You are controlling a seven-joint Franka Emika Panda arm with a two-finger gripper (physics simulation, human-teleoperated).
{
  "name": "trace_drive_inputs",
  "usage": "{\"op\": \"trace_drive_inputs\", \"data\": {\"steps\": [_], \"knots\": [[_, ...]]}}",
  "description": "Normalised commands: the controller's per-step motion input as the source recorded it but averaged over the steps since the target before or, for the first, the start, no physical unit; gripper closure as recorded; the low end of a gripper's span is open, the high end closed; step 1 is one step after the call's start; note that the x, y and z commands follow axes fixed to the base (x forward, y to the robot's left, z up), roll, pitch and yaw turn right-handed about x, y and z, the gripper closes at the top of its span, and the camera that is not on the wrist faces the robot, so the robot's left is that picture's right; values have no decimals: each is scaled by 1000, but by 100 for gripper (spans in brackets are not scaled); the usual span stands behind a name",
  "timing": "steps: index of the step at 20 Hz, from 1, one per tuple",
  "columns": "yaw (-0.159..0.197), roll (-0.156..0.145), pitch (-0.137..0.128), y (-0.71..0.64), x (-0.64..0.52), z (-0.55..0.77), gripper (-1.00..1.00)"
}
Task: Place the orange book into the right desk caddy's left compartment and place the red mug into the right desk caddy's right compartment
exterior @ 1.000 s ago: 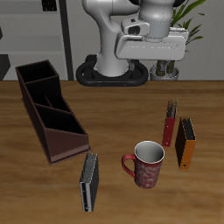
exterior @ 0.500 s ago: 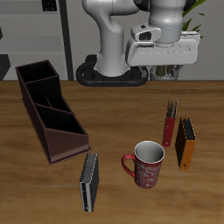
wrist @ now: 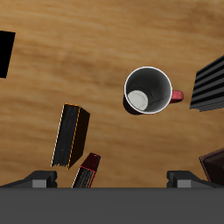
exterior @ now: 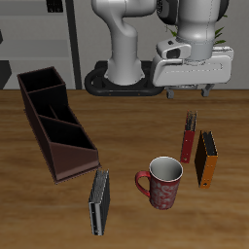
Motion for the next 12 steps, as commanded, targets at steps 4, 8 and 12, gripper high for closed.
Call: {"op": "trace_drive_inputs", "data": {"steps": [4, 8, 12], "knots": [[-7, 26, -4, 322, 46, -186, -100], [-10, 2, -13, 287, 51, -241, -100], [5, 21, -25, 189, 16, -147, -100]]}}
